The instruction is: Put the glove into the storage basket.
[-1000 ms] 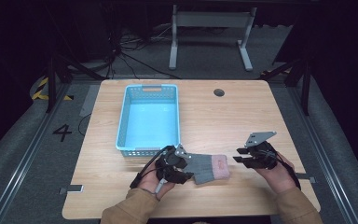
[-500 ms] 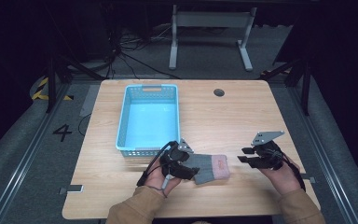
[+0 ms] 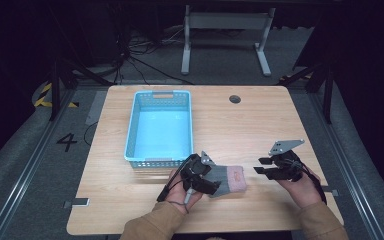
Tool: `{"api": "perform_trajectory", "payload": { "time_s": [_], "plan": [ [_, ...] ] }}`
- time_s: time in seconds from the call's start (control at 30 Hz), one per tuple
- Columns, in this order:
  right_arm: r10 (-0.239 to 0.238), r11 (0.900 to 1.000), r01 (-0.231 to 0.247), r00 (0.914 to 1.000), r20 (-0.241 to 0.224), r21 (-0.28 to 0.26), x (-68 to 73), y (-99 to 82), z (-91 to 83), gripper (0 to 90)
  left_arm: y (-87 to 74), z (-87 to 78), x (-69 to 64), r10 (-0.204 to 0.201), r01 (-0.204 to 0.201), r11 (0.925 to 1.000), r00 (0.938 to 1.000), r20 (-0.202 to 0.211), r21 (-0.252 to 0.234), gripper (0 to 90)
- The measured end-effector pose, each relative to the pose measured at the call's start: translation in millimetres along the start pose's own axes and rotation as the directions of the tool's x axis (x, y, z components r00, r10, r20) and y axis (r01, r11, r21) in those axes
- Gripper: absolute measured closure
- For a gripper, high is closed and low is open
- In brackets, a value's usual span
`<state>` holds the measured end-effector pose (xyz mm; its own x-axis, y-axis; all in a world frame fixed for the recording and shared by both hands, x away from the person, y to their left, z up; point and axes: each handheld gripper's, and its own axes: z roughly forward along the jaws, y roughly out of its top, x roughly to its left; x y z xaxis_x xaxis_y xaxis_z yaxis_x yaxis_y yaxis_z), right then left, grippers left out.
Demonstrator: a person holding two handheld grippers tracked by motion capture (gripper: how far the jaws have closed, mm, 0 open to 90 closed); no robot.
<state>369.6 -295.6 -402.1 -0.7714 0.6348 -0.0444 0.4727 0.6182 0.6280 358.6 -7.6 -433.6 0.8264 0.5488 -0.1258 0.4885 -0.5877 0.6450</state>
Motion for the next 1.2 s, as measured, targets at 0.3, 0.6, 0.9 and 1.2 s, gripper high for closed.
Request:
{"api": "perform_trajectory", "payload": {
  "time_s": [0.3,0.6,0.9,1.2],
  "plan": [
    [0.009,1.0,-0.009,0.9999,-0.005,0.002,0.6,0.1,1.8,58.8,1.9,16.7,-3.6,0.024,-0.024,0.9997,0.9997,0.008,0.001,22.4],
    [0.007,1.0,-0.006,0.9999,-0.014,0.003,1.9,0.6,3.0,58.7,-1.4,24.9,-3.7,0.039,-0.038,0.9983,0.9986,0.034,-0.044,15.4],
    [0.019,0.9998,-0.019,0.9996,-0.022,-0.01,1.0,0.4,2.6,58.0,-1.3,27.0,-5.1,0.059,-0.058,0.9955,0.9983,0.005,-0.074,15.1],
    [0.025,0.9996,-0.025,0.9992,-0.033,-0.01,1.2,0.5,3.7,57.3,1.4,26.8,4.1,0.056,-0.054,0.9953,0.9979,0.033,-0.08,16.0]
  ]
}}
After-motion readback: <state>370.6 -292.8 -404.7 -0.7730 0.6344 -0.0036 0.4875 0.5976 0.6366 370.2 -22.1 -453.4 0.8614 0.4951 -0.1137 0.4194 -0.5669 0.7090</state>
